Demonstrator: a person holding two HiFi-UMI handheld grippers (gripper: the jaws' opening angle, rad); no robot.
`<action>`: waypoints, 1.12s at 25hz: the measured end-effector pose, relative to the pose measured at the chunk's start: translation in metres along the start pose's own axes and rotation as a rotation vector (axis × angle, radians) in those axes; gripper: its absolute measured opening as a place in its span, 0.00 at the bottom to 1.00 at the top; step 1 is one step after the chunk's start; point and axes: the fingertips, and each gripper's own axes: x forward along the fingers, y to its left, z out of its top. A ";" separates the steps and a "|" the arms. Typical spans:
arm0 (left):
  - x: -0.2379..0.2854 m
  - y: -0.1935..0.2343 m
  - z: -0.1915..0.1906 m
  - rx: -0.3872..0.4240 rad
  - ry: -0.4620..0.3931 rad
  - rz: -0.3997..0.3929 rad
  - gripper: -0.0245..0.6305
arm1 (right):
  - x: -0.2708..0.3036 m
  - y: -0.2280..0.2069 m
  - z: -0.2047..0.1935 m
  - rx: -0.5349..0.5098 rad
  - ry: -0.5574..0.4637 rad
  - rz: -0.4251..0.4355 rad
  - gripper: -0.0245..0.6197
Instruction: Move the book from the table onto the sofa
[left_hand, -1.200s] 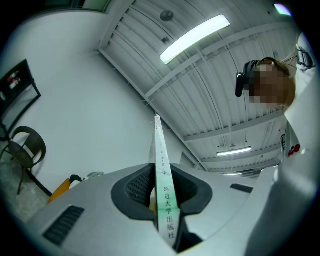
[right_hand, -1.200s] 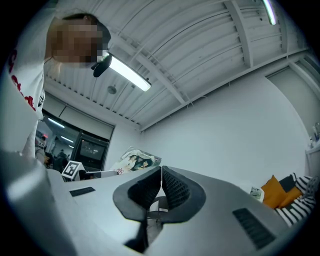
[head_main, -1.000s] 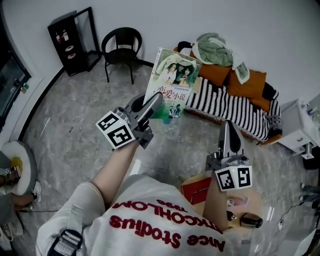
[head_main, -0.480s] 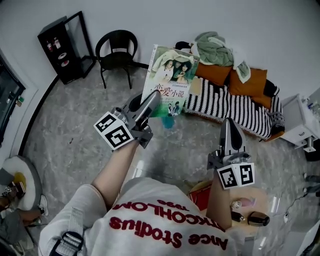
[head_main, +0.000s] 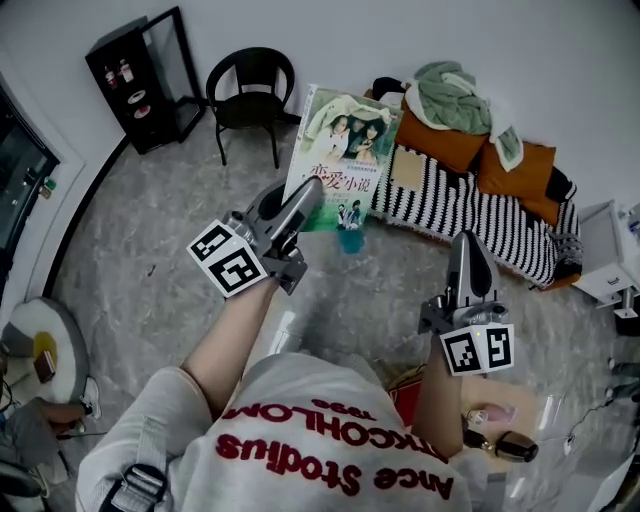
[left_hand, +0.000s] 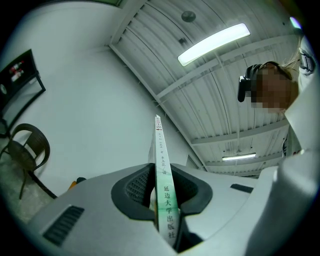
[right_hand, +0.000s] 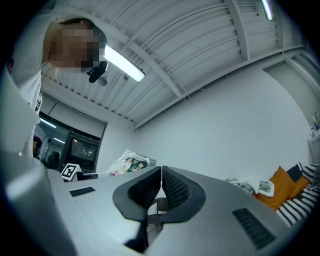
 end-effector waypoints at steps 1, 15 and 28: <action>-0.004 0.009 0.007 -0.006 -0.004 0.004 0.15 | 0.009 0.006 -0.004 0.004 0.005 0.000 0.08; 0.031 0.089 0.017 -0.036 -0.057 0.049 0.15 | 0.092 -0.039 -0.041 0.036 0.021 0.037 0.08; 0.250 0.153 -0.056 -0.011 -0.019 0.077 0.15 | 0.178 -0.271 -0.039 0.079 0.017 0.018 0.08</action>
